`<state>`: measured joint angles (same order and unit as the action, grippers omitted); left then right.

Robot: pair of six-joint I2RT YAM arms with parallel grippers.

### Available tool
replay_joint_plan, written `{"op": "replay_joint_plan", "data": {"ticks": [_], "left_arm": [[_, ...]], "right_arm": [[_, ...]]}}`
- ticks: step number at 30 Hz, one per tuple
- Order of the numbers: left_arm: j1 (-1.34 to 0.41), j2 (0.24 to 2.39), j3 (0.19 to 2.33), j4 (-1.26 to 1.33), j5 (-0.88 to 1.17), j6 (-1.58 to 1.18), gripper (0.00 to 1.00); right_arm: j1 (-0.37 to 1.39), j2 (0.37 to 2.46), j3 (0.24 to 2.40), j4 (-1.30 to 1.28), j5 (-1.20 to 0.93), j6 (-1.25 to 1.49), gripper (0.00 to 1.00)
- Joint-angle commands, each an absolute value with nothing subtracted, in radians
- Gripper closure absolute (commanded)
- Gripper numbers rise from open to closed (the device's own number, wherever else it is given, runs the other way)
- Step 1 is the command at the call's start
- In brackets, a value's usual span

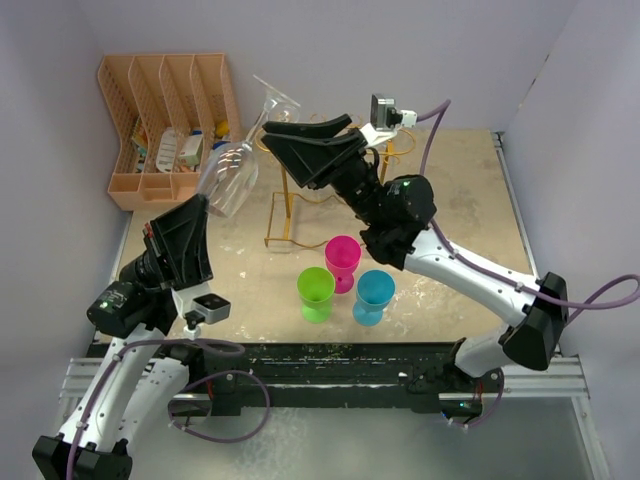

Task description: Place the wine glass upside down on the wine glass rack

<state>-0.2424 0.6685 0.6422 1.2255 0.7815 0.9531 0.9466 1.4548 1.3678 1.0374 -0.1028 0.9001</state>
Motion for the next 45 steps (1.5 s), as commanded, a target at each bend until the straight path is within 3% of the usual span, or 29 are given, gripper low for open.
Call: {"op": "replay_joint_plan", "data": {"ticks": [1,20,24,28,34,35,42,45], "left_arm": [[-0.239,0.67,0.643,1.302,0.772,0.945,1.0],[-0.24,0.708,0.624,1.329,0.755,0.946,1.0],[-0.242,0.709,0.617,1.335,0.759,0.946,1.0],[-0.245,0.706,0.608,1.335,0.765,0.945,1.0],[-0.248,0.706,0.596,1.338,0.772,0.946,1.0],[-0.248,0.705,0.594,1.339,0.773,0.947,1.0],[-0.251,0.717,0.585,1.37,0.778,0.957,1.0],[-0.253,0.733,0.593,1.383,0.765,0.96,1.0]], "right_arm": [[0.965,1.482,1.432,1.101,-0.09,0.888,0.46],[0.985,1.535,1.462,1.134,-0.127,0.9,0.68],[0.984,1.544,1.465,1.14,-0.13,0.901,0.78],[0.985,1.552,1.47,1.143,-0.136,0.893,0.99],[0.985,1.559,1.469,1.159,-0.135,0.888,0.66],[0.985,1.559,1.468,1.162,-0.134,0.888,0.66],[0.985,1.563,1.468,1.168,-0.14,0.88,0.83],[0.985,1.562,1.458,1.174,-0.135,0.878,0.99]]}}
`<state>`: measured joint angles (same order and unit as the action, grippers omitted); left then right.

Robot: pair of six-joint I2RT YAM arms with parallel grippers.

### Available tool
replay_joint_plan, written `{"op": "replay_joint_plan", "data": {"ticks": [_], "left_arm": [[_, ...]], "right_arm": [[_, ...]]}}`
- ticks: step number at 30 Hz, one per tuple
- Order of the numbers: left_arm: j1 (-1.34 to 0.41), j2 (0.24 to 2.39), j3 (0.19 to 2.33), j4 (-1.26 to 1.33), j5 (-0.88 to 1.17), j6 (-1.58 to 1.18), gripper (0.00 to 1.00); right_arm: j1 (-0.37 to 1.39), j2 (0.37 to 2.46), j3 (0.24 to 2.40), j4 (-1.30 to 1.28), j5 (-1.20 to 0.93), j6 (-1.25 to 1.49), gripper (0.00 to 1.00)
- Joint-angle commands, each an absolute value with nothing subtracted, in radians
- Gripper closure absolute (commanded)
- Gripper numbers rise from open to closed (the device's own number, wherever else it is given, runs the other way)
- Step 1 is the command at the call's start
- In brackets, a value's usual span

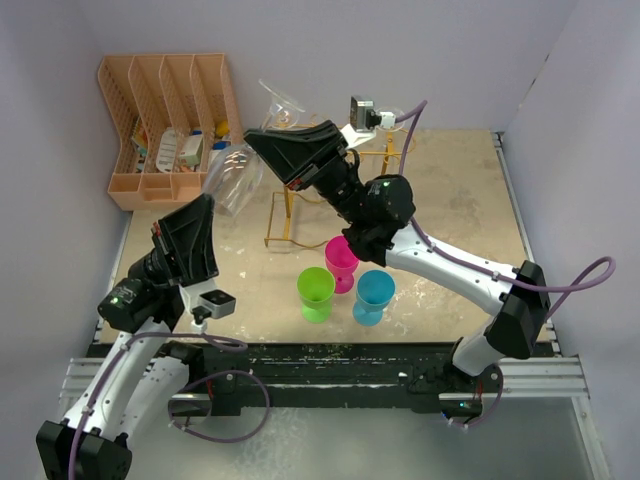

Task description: Place the wine glass upside down on the wine glass rack

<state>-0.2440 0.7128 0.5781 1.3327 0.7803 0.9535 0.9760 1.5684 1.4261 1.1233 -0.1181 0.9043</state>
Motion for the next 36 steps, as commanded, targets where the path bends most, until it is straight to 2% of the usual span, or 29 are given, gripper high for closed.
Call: {"op": "replay_joint_plan", "data": {"ticks": [1,5,6,8,10,14,17,20,29,36], "left_arm": [[-0.253,0.737,0.595,1.386,0.761,0.963,1.0],[-0.254,0.752,0.598,1.38,0.736,0.987,1.0],[-0.255,0.748,0.6,1.36,0.725,0.991,0.97],[-0.255,0.724,0.62,1.24,0.695,1.011,0.77],[-0.254,0.683,0.658,1.093,0.654,1.002,0.62],[-0.255,0.628,0.734,0.867,0.607,0.988,0.39],[-0.255,0.582,0.8,0.635,0.596,1.013,0.16],[-0.255,0.551,0.879,0.376,0.555,1.005,0.01],[-0.255,0.612,1.165,-0.351,0.414,0.839,0.0],[-0.255,0.873,1.605,-0.831,0.21,0.536,0.0]], "right_arm": [[0.985,1.562,1.456,1.173,-0.135,0.877,1.0],[0.985,1.534,1.487,1.064,-0.169,0.811,1.0],[0.986,1.511,1.498,1.005,-0.152,0.772,1.0],[0.985,1.453,1.509,0.901,-0.082,0.672,1.0],[0.985,1.398,1.527,0.815,-0.056,0.562,1.0],[0.985,1.297,1.504,0.738,0.078,0.391,1.0],[0.985,1.234,1.469,0.732,0.17,0.296,1.0],[0.984,1.171,1.442,0.676,0.239,0.195,1.0],[0.983,0.951,1.296,0.311,0.412,0.053,1.0],[0.983,0.673,1.028,0.158,0.637,0.033,1.0]]}}
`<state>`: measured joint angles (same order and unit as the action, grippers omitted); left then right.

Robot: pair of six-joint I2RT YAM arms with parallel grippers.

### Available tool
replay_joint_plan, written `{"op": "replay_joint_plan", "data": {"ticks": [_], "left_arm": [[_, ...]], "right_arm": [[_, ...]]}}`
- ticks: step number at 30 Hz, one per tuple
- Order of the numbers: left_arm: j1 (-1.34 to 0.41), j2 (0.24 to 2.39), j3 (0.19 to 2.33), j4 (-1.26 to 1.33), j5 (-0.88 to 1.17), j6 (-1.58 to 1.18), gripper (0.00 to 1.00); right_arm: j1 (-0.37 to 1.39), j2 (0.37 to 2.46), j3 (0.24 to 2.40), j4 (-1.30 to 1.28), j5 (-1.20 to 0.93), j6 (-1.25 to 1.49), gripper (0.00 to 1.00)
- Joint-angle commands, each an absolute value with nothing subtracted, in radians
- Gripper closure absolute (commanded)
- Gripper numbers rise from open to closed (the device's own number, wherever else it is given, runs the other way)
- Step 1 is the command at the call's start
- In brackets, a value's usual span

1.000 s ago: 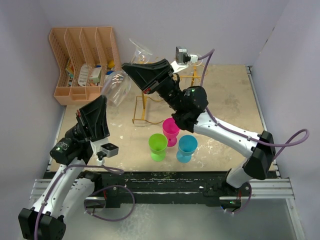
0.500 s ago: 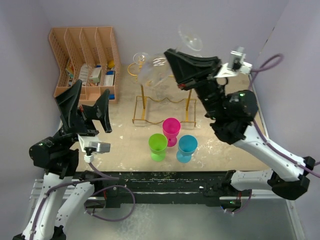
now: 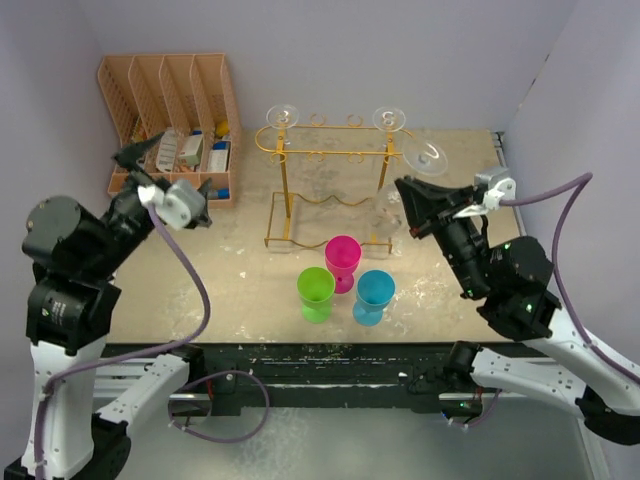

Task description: Place the wine glass upside down on the wine glass rack

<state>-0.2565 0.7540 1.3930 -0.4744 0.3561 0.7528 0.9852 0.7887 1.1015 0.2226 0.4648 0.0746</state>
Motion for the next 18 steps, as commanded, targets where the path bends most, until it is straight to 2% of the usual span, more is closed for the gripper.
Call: {"op": "replay_joint_plan", "data": {"ticks": [1,5,10,15,18], "left_arm": [[-0.255,0.899,1.638,-0.873,0.189,0.49,0.0],[-0.255,0.945,1.688,-0.948,0.179,0.347,0.0],[-0.255,1.005,1.766,-1.085,0.222,0.292,0.0],[-0.255,0.996,1.776,-1.111,0.23,0.283,0.0],[-0.255,0.994,1.799,-1.13,0.223,0.265,0.0]], "right_arm": [[0.983,0.655,0.977,0.158,0.661,0.024,1.0],[0.983,0.669,0.922,0.158,0.705,0.001,1.0],[0.969,0.741,0.85,0.302,0.711,-0.081,1.0],[0.78,0.861,0.886,0.289,0.501,0.01,1.0],[0.749,0.891,0.902,0.318,0.465,0.002,1.0]]}}
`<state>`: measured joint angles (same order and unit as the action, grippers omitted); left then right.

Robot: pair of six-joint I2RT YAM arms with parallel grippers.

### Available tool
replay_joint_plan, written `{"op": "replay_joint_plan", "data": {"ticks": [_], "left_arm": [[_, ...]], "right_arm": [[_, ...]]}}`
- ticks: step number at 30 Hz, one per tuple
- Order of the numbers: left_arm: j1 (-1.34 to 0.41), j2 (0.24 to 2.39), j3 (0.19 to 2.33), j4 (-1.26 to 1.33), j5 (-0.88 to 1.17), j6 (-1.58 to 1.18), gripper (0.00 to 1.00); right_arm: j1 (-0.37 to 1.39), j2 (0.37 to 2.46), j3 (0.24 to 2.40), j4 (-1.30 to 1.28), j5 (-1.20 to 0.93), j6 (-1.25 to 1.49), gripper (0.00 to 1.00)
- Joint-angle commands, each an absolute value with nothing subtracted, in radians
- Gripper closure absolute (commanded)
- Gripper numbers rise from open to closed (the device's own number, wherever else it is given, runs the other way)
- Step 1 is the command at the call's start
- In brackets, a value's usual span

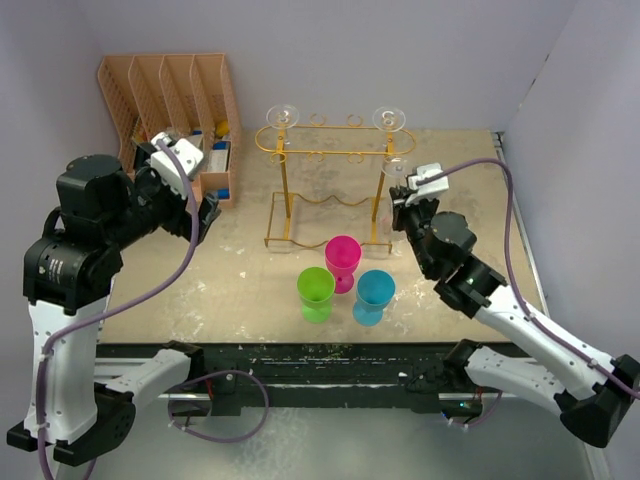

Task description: Place the wine glass upside down on the wine glass rack

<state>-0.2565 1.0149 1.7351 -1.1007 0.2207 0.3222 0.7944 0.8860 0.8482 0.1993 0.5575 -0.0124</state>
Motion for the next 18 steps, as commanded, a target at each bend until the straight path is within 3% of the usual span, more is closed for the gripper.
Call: {"op": "replay_joint_plan", "data": {"ticks": [1,18], "left_arm": [[-0.255,0.995,1.803,-1.143,0.227,0.262,0.0],[-0.259,1.004,1.765,-1.152,0.081,0.258,0.0]], "right_arm": [[0.748,0.91,0.911,0.322,0.46,-0.003,1.0],[0.66,1.062,0.97,0.347,0.388,0.054,1.0]]}}
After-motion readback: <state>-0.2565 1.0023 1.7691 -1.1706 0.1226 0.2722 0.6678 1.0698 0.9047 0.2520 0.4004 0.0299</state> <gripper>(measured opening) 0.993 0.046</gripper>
